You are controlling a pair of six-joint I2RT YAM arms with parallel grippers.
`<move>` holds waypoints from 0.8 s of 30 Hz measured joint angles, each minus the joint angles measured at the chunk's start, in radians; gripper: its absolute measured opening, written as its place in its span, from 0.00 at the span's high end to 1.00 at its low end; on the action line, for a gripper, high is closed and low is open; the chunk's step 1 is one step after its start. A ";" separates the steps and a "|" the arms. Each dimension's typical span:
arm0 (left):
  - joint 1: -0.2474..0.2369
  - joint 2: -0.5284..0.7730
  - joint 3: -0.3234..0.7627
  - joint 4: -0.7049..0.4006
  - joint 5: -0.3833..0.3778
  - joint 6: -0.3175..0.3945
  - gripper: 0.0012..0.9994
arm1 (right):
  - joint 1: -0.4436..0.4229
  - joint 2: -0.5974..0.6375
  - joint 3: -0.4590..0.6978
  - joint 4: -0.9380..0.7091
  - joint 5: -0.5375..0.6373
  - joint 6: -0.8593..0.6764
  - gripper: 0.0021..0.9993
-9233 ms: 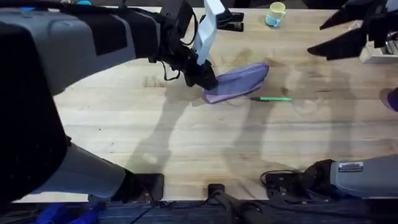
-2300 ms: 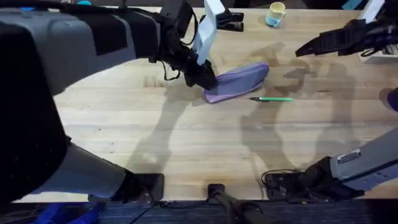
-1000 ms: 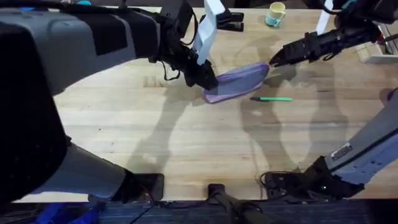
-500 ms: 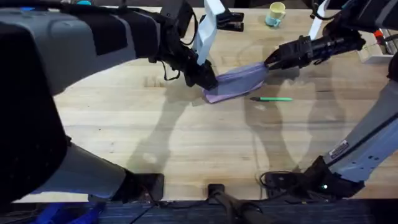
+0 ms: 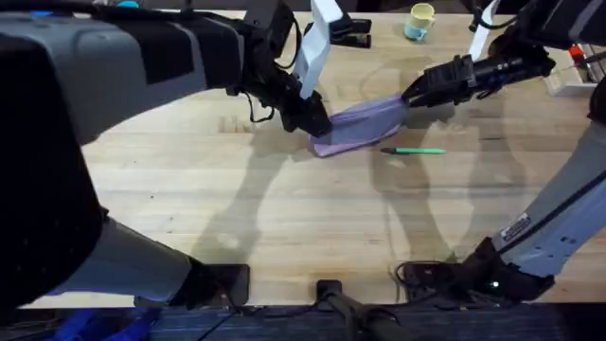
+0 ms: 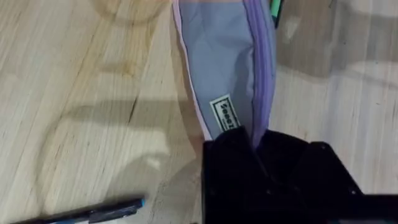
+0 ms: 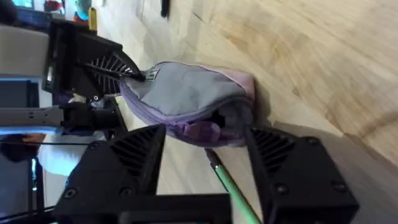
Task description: Unzip the bag, pick up the pens from the table one at a time and place them inside, then zip the bag closed.
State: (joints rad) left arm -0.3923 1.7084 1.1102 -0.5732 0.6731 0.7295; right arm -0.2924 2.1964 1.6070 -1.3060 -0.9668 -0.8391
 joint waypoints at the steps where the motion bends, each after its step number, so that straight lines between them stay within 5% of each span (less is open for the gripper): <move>1: 0.000 0.000 0.000 0.000 0.000 0.000 0.96 | 0.001 0.000 0.000 0.000 0.000 0.001 0.25; 6: 0.000 0.000 0.000 0.000 0.000 0.000 0.96 | 0.002 0.000 0.000 -0.011 0.000 0.002 0.36; 20: 0.000 0.000 0.000 0.002 -0.001 0.000 0.96 | 0.013 0.000 0.000 -0.030 -0.029 0.002 0.95; 24: 0.000 0.000 0.000 0.002 -0.001 0.000 0.96 | 0.013 0.000 0.000 -0.030 -0.028 0.002 0.97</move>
State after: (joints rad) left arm -0.3923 1.7084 1.1103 -0.5709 0.6720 0.7296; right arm -0.2790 2.1965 1.6066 -1.3363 -0.9952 -0.8371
